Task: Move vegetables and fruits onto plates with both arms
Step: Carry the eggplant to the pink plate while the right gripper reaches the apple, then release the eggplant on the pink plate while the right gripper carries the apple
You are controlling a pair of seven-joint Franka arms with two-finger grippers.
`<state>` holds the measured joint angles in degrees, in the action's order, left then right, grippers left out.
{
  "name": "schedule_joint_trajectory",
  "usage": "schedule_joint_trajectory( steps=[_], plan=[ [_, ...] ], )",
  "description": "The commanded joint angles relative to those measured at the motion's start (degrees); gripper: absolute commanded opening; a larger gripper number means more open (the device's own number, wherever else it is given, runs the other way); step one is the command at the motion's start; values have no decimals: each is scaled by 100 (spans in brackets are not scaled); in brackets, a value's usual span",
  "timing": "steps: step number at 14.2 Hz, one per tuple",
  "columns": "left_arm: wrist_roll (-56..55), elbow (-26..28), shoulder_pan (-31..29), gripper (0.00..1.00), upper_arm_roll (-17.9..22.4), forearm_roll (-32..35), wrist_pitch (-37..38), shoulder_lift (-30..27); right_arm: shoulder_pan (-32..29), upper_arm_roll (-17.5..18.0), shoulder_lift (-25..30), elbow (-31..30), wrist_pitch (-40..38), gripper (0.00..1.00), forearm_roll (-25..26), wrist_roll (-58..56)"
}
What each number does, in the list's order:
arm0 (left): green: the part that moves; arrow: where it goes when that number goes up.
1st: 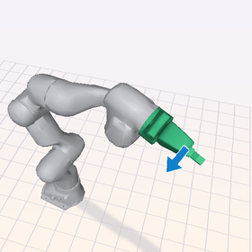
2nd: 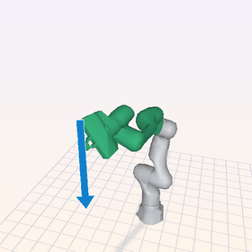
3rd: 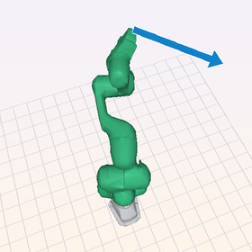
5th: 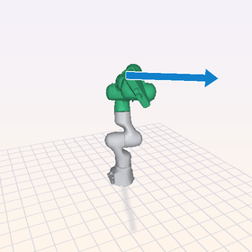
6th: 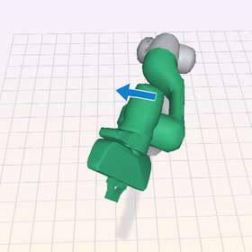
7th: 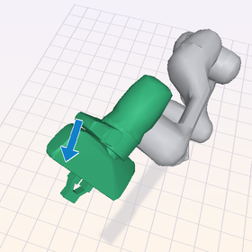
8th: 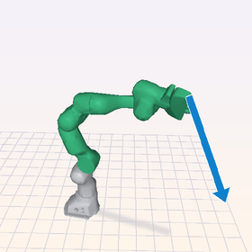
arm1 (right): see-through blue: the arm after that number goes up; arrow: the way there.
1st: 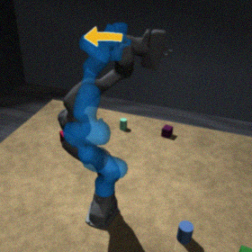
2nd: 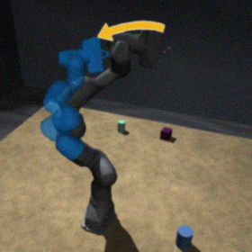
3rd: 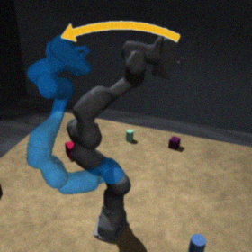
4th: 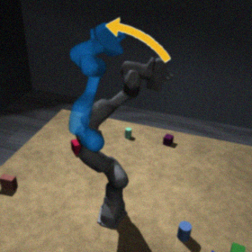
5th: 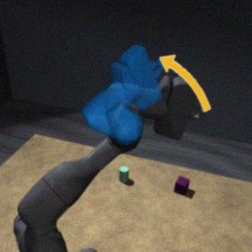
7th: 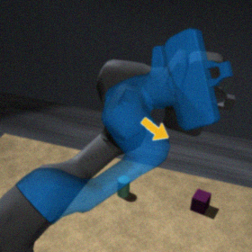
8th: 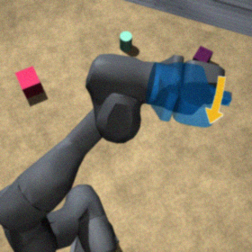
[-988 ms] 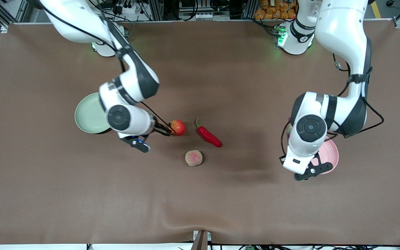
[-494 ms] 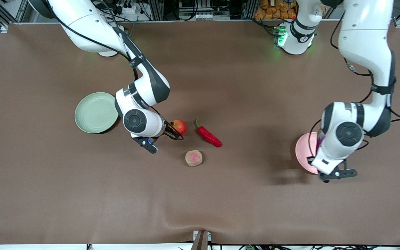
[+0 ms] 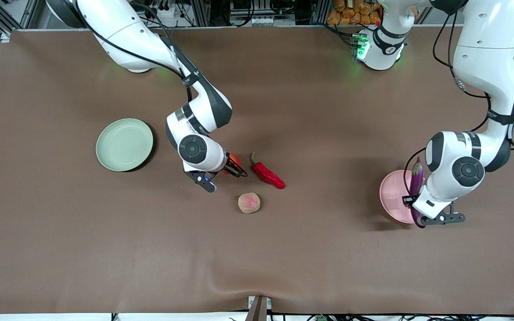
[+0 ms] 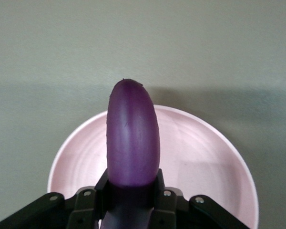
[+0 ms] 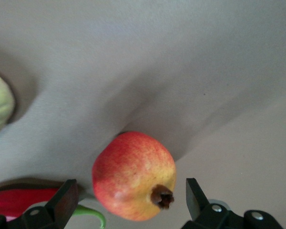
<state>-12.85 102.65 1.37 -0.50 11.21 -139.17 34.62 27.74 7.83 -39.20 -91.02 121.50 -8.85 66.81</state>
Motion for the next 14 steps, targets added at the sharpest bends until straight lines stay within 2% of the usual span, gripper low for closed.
schedule_joint_trajectory(
  steps=[1, 4, 5, 6, 7, 8, 10, 14],
  plan=[
    [2, 282, -23, 0, -117, 65, -75, -166, 56, -36, 9, -301, 224, 100, 50, 51],
    [11, 361, -14, 0, -117, 65, -75, -175, 74, -36, 9, -566, 804, 100, 42, 60],
    [2, 353, -23, 10, -117, 65, -75, -148, 74, -36, 9, -548, 822, 69, 42, 51],
    [2, 335, -23, 55, -117, 56, -75, -140, 21, -27, 18, -522, 779, 17, 24, -10],
    [2, 326, -23, 100, -126, 30, -75, -122, -49, -27, 35, -505, 753, 0, -11, -37],
    [-16, 318, -6, 100, -126, 30, -75, -122, -136, -27, 70, -496, 596, 0, -11, -80],
    [-7, 318, -5, 100, -126, 30, -75, -122, -531, -1, 228, -294, -332, 0, -37, -832],
    [-7, 309, -5, 100, -135, 30, -75, -157, -1374, -45, 974, -311, -1977, 0, -47, -2405]
  ],
)
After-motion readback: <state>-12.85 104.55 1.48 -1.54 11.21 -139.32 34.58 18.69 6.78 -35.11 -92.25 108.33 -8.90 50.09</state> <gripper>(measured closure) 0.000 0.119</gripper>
